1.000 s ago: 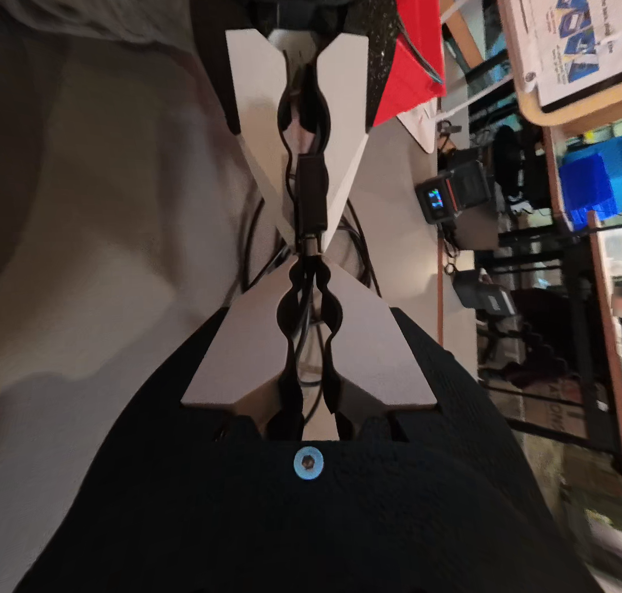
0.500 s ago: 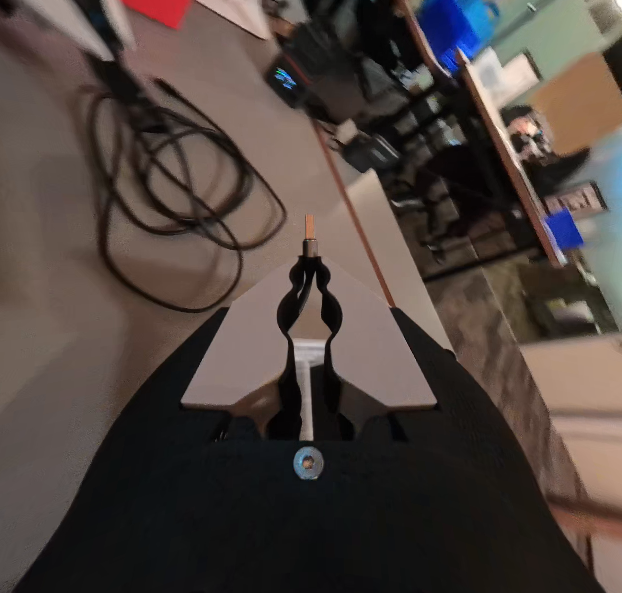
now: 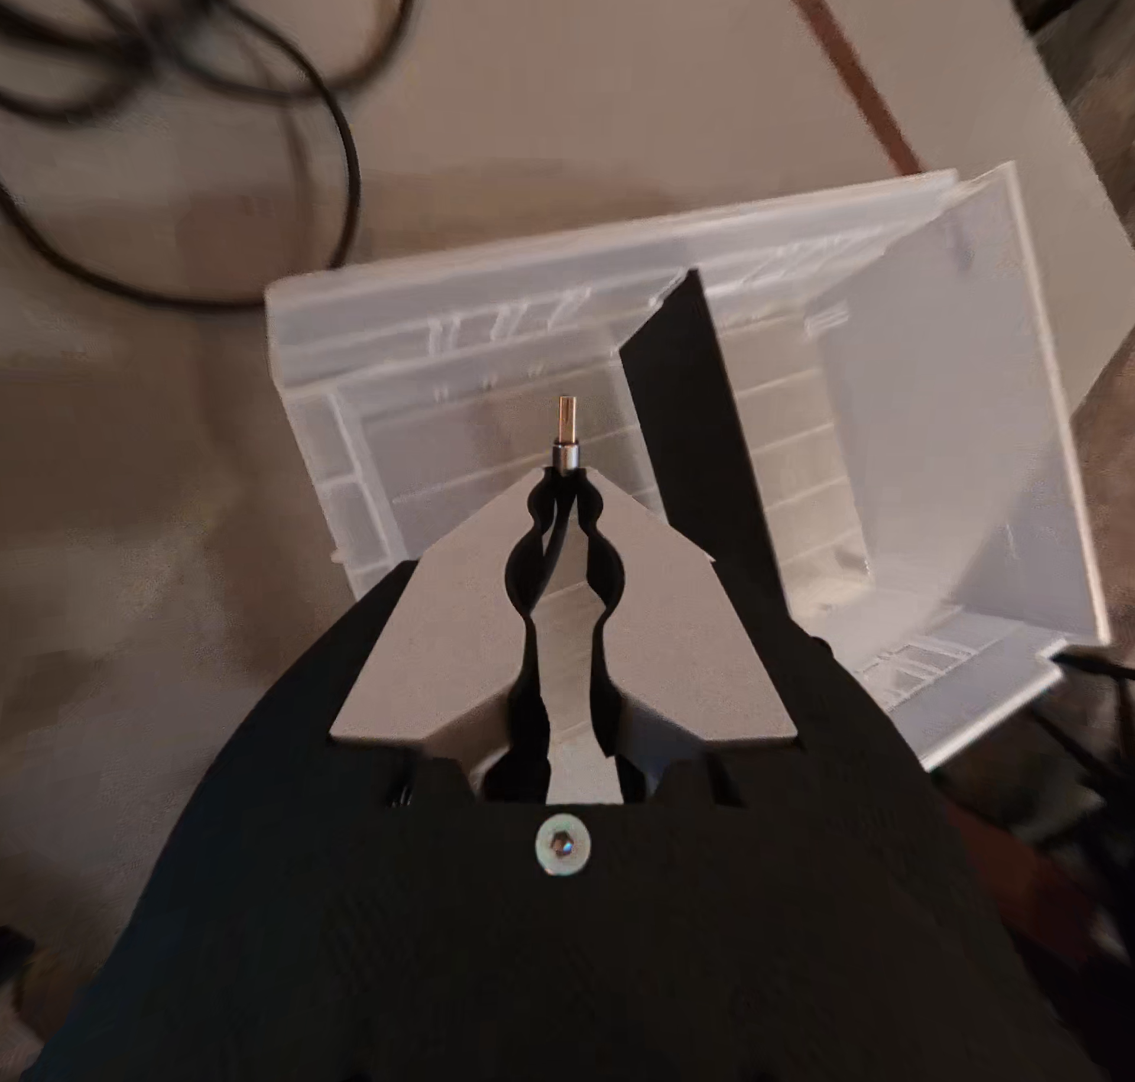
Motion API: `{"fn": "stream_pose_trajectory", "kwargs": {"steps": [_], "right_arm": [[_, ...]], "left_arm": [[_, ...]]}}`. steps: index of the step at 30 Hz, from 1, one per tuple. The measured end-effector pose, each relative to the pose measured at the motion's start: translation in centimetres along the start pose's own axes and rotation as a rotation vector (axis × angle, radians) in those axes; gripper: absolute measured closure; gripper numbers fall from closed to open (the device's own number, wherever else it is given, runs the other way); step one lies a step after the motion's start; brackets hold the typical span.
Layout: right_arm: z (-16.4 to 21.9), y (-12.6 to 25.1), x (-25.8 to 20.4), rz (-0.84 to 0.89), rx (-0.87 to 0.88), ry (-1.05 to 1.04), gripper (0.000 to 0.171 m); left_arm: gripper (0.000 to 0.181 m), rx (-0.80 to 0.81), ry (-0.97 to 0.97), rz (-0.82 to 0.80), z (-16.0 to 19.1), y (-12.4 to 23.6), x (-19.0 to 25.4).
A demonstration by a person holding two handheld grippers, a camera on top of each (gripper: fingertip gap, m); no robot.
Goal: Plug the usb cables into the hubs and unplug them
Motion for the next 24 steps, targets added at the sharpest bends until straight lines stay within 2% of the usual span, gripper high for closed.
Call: {"fn": "stream_pose_trajectory", "kwargs": {"steps": [2, 5, 7, 8, 9, 11, 13, 15, 17, 19, 20, 21, 22, 24], "right_arm": [[0.3, -1.0, -0.2, 0.047, -0.064, 0.031, 0.166], [0.0, 0.0, 0.3, 0.169, -0.103, -0.032, 0.108], [-1.4, 2.7, 0.3, 0.358, -0.009, -0.028, 0.094], [-2.7, 3.9, -0.7, 0.406, 0.095, 0.033, 0.096], [-4.3, 4.8, -2.5, 0.378, 0.215, 0.122, 0.099], [-7.4, 4.8, -7.6, 0.162, 0.407, 0.311, 0.105], [-9.7, 3.3, -12.5, -0.065, 0.516, 0.444, 0.107], [-11.0, 0.9, -16.2, -0.182, 0.514, 0.538, 0.108], [-11.8, -1.5, -18.3, -0.205, 0.482, 0.614, 0.113], [-12.2, -2.9, -19.6, -0.247, 0.462, 0.652, 0.130], [-12.4, -3.2, -19.8, -0.251, 0.459, 0.663, 0.150], [-12.6, -3.4, -19.8, -0.218, 0.465, 0.663, 0.162], [-12.6, -3.4, -19.6, -0.181, 0.477, 0.673, 0.163], [-12.6, -3.1, -19.3, -0.124, 0.495, 0.693, 0.165]], "left_arm": [[0.173, 0.000, 0.011, 0.008, 0.0, 0.0, -0.1], [0.173, 0.007, 0.034, 0.034, 0.1, -0.1, -0.1], [0.173, 0.012, 0.046, 0.053, 0.2, -0.1, -0.2], [0.173, 0.018, 0.042, 0.066, 0.2, 0.0, -0.1], [0.173, 0.030, 0.031, 0.080, 0.1, 0.0, 0.0], [0.173, 0.048, -0.005, 0.124, -0.2, 0.1, 0.6], [0.173, 0.050, -0.065, 0.157, -0.4, -0.1, 1.4], [0.173, 0.047, -0.137, 0.178, -0.5, -0.2, 2.4], [0.173, 0.045, -0.189, 0.191, -0.6, -0.3, 3.1], [0.173, 0.055, -0.197, 0.194, -0.7, -0.4, 3.3], [0.172, 0.055, -0.190, 0.205, -0.6, -0.4, 3.3], [0.173, 0.055, -0.183, 0.216, -0.6, -0.3, 3.2], [0.172, 0.045, -0.178, 0.205, -0.5, -0.4, 3.0], [0.149, -0.038, -0.189, 0.171, 0.0, -0.6, 2.6]]}}
Point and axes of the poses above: each gripper's, where its closed fingertips meet, y back along the fingers, z out of its underside, x = y × z across the jaws, the point moved 8 cm from there along y, back along the fingers, and after that the axes turned 14 degrees about -x, right-handed, at the moved point
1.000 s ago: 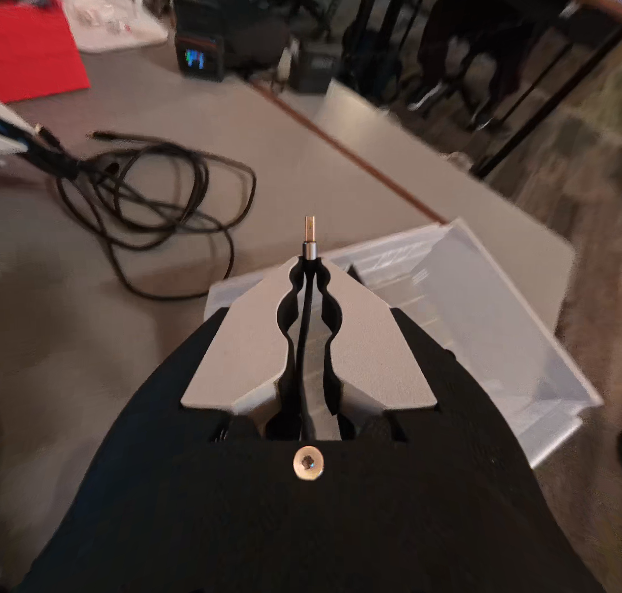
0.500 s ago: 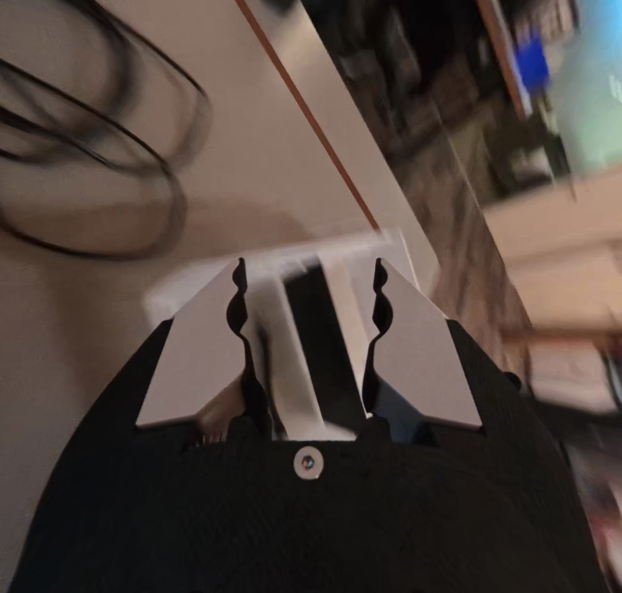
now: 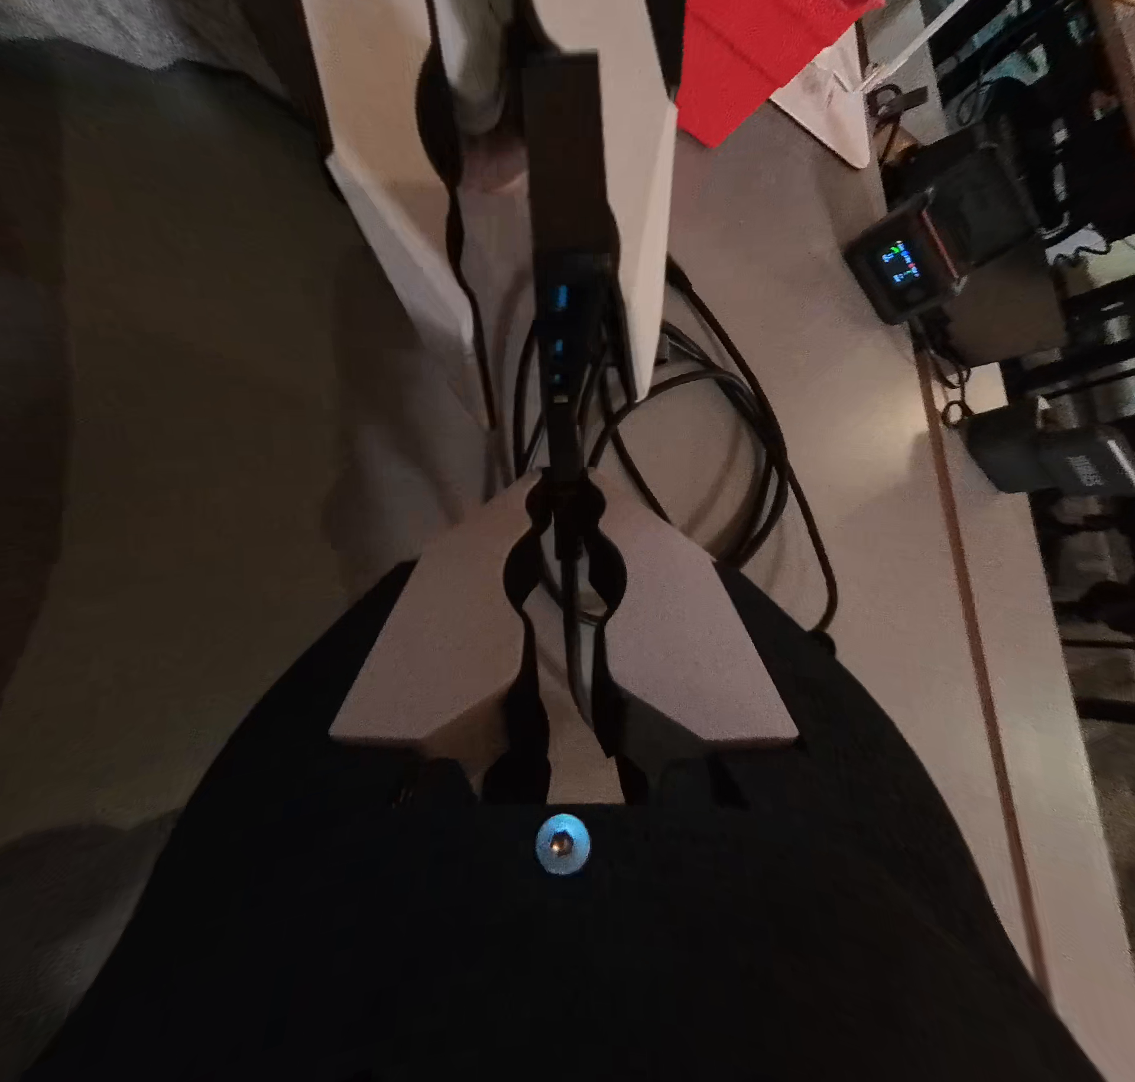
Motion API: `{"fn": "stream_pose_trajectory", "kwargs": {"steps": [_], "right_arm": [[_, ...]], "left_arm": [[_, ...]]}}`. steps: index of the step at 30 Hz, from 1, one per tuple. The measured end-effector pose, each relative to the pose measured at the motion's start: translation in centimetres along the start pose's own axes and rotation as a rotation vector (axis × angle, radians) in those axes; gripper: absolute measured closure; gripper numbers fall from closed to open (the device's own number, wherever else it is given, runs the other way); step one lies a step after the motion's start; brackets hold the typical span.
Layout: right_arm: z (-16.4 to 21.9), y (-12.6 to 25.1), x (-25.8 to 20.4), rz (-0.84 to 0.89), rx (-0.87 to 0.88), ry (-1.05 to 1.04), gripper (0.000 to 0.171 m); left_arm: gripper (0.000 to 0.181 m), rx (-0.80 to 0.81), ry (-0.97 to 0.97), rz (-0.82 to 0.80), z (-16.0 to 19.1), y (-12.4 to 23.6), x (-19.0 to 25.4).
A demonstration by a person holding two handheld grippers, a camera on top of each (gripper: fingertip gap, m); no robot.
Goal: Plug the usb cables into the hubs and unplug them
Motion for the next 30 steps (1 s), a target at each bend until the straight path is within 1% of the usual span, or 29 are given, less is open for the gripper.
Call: {"fn": "stream_pose_trajectory", "kwargs": {"steps": [1, 3, 5, 7, 9, 14, 18, 21, 26, 30], "right_arm": [[0.0, 0.2, 0.1, 0.013, 0.003, 0.007, 0.166], [0.1, 0.4, 0.0, 0.013, -0.001, 0.017, 0.166], [0.2, 0.5, -0.3, 0.018, -0.001, 0.043, 0.164], [0.1, 0.6, -0.4, 0.048, 0.020, 0.066, 0.159], [-0.1, 0.8, -0.6, 0.039, 0.044, 0.069, 0.164], [0.1, 2.3, -1.3, 0.011, 0.106, 0.102, 0.165], [0.2, 3.8, -1.3, 0.021, 0.126, 0.114, 0.165], [0.0, 5.0, -1.6, 0.021, 0.142, 0.119, 0.165], [0.0, 6.3, -2.0, -0.035, 0.166, 0.103, 0.165], [-0.1, 7.0, -2.1, -0.059, 0.182, 0.106, 0.164]], "left_arm": [[0.147, -0.057, -0.016, -0.002, 0.4, -0.2, 0.0], [0.153, -0.114, -0.070, -0.013, 0.7, -0.6, 0.3], [0.172, -0.123, -0.125, -0.039, 0.6, -0.7, 0.6], [0.172, -0.143, -0.122, -0.029, 0.5, -0.9, 0.7], [0.172, -0.144, -0.127, -0.024, 0.5, -0.9, 0.7], [0.172, -0.083, -0.113, 0.053, -0.5, -0.6, 1.2], [0.172, -0.063, -0.165, 0.024, -1.8, -0.4, 1.6], [0.172, -0.028, -0.175, 0.047, -2.7, 0.0, 1.9], [0.172, 0.017, -0.174, 0.101, -3.7, 0.2, 2.5], [0.173, 0.021, -0.170, 0.108, -4.3, 0.5, 2.8]]}}
Point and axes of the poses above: each gripper's, where its closed fingertips meet, y back along the fingers, z out of its underside, x = y × z across the jaws, the point moved 8 cm from there along y, back along the fingers, and after that the axes turned 14 degrees about -x, right-handed, at the moved point
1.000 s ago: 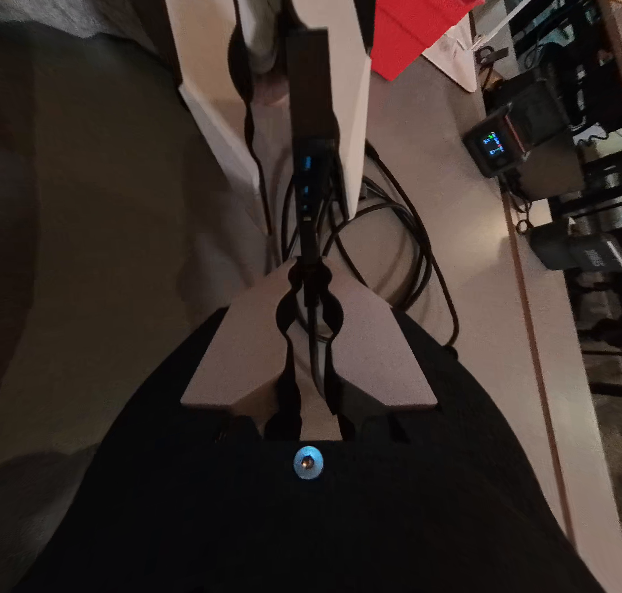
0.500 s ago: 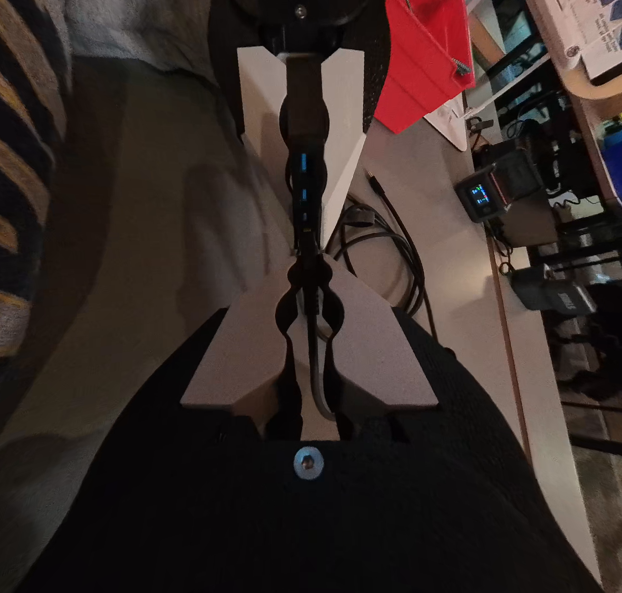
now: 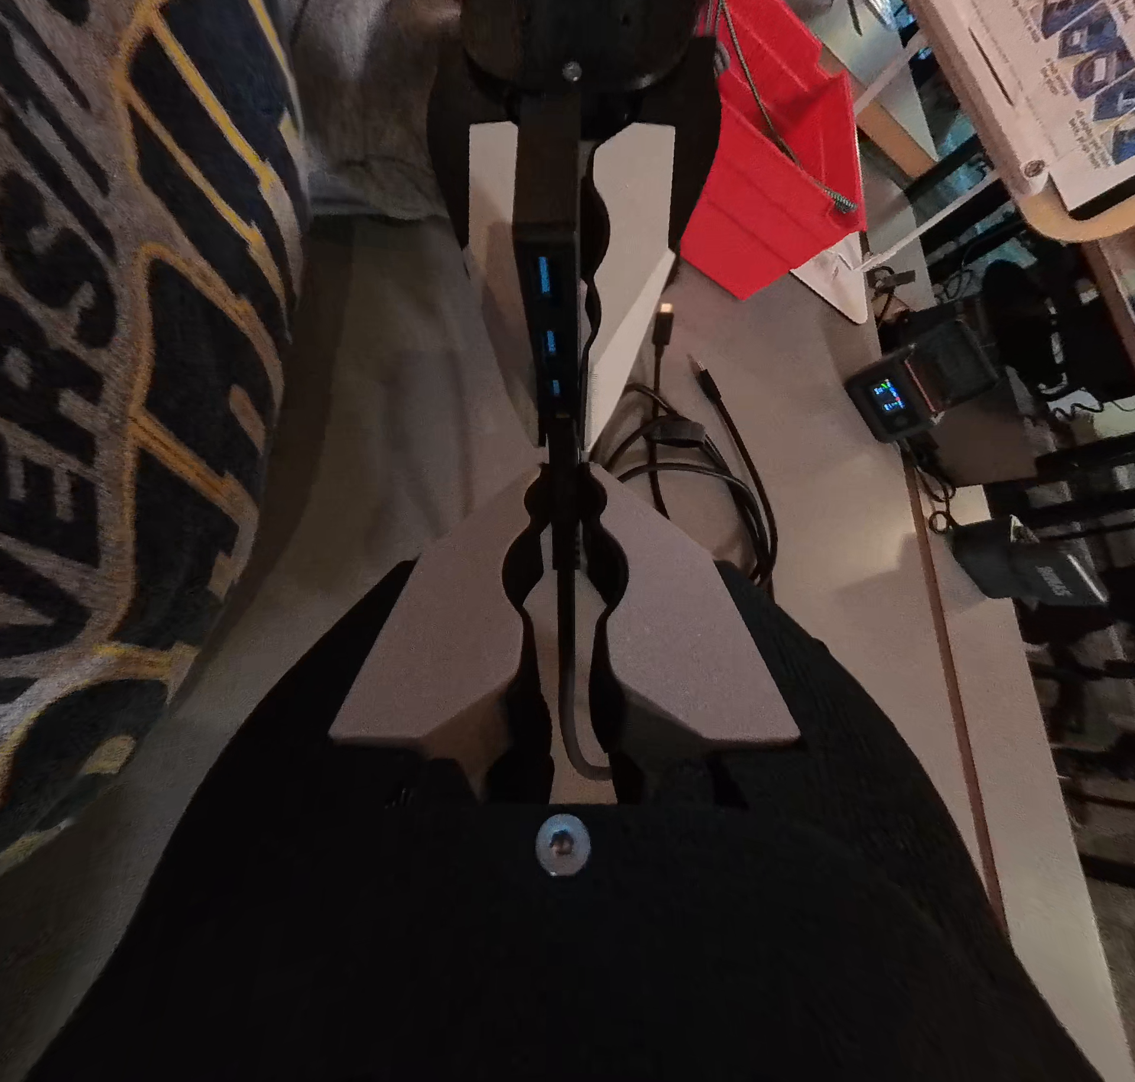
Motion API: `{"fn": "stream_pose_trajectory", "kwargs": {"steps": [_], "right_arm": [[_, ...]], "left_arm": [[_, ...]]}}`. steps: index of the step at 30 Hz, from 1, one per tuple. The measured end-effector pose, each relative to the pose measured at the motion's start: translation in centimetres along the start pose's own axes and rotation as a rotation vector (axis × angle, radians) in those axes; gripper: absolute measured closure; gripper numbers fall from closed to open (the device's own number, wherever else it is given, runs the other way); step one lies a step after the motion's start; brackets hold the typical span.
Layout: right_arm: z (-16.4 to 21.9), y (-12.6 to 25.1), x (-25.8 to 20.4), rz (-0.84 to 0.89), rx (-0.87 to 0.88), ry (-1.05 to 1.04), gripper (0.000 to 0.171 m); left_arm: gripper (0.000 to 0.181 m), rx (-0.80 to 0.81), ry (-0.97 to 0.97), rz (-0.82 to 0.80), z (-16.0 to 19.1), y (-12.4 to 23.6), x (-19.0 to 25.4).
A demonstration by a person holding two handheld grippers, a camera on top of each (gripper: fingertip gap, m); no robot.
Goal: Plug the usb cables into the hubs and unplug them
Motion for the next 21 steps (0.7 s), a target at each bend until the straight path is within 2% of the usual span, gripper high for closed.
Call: {"fn": "stream_pose_trajectory", "kwargs": {"steps": [6, 10, 14, 21], "right_arm": [[-0.4, 0.6, -0.4, -0.075, 0.052, -0.030, 0.164], [-0.1, 0.8, 0.2, -0.019, -0.006, -0.029, 0.165], [-0.4, 1.8, 0.3, -0.048, 0.009, -0.025, 0.165], [-0.8, 2.1, 0.0, -0.115, 0.071, -0.027, 0.164]], "left_arm": [[0.172, 0.021, 0.041, 0.047, -0.7, 0.5, 0.5], [0.172, -0.028, 0.098, -0.029, -0.2, 0.7, 0.0], [0.172, -0.035, 0.086, -0.028, -1.1, 1.2, 0.2], [0.172, 0.036, 0.150, 0.035, -1.3, 1.9, 0.8]]}}
Point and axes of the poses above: each gripper's, where its closed fingertips meet, y back along the fingers, z out of its underside, x = y × z across the jaws, the point moved 8 cm from there along y, back along the fingers, and after that the axes turned 14 degrees about -x, right-handed, at the moved point
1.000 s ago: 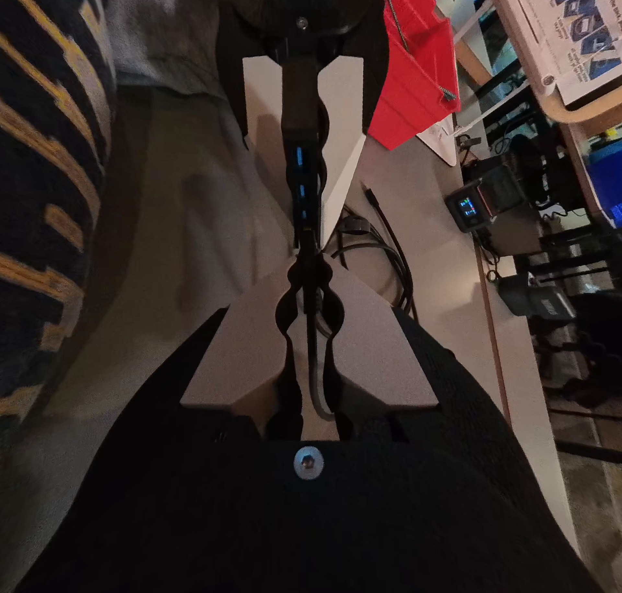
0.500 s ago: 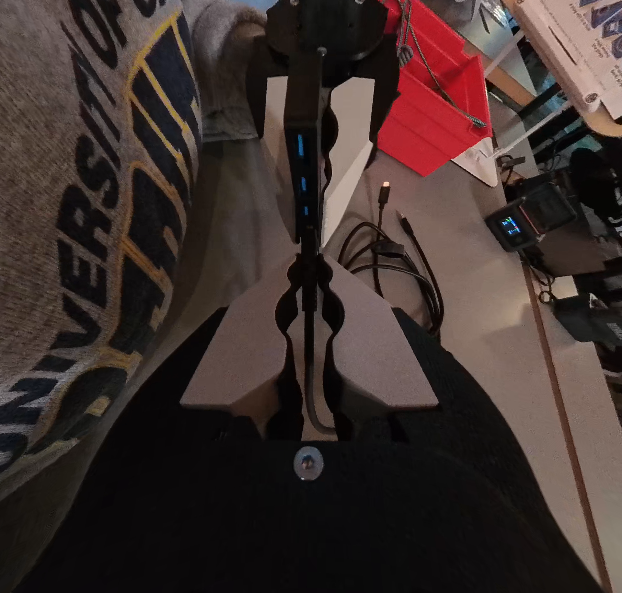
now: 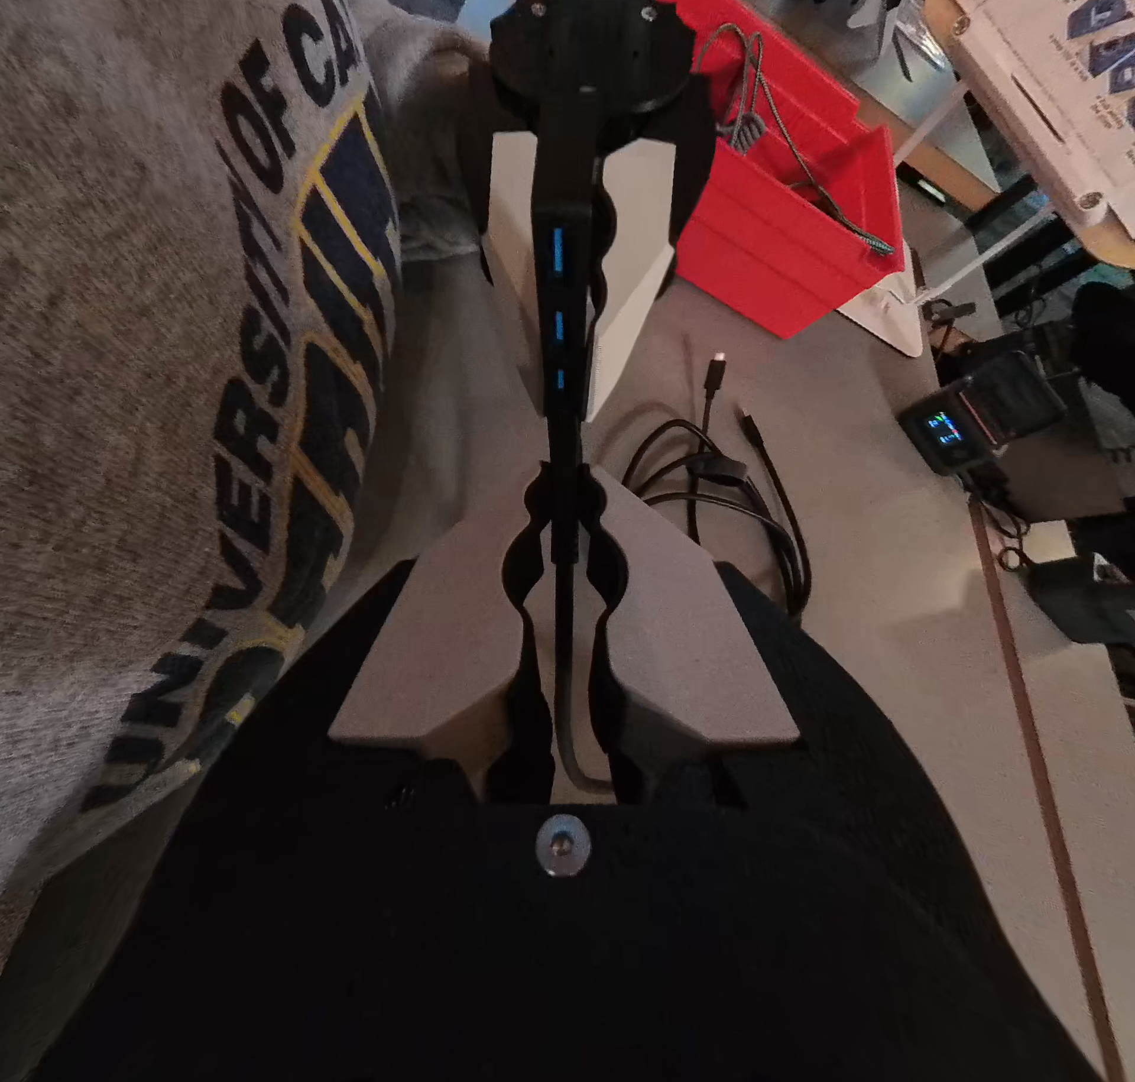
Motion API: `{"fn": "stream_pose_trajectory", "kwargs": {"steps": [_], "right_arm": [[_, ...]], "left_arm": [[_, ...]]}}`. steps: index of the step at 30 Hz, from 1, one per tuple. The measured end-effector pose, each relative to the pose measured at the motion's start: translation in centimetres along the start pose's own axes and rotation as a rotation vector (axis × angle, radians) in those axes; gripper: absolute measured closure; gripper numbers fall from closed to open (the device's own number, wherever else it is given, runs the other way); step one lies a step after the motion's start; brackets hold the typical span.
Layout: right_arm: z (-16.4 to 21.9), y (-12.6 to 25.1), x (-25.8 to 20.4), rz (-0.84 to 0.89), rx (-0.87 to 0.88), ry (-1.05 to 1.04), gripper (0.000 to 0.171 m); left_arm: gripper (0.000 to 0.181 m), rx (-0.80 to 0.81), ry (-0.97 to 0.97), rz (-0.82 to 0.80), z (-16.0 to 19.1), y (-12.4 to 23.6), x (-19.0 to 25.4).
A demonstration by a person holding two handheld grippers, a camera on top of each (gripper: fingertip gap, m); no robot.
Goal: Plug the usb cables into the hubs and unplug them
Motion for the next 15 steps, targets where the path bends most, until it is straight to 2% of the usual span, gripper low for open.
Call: {"fn": "stream_pose_trajectory", "kwargs": {"steps": [7, 12, 14, 15], "right_arm": [[0.4, -0.2, -0.5, -0.055, 0.025, -0.029, 0.164], [1.2, -1.4, -0.4, -0.046, -0.048, -0.054, 0.164], [0.9, -1.6, -0.5, -0.046, -0.041, -0.047, 0.165], [0.6, -1.7, -0.6, -0.043, -0.038, -0.041, 0.165]], "left_arm": [[0.172, 0.005, 0.025, 0.030, 0.3, -0.2, 0.7], [0.172, -0.111, 0.037, -0.006, 1.6, -0.8, 0.5], [0.154, -0.108, 0.078, 0.000, 1.6, -1.1, 0.5], [0.153, -0.098, 0.075, -0.001, 1.4, -1.2, 0.6]]}}
Point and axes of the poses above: each gripper's, where its closed fingertips meet, y back along the fingers, z out of its underside, x = y × z across the jaws, the point moved 8 cm from there along y, back along the fingers, and after that the axes turned 14 degrees about -x, right-handed, at the moved point
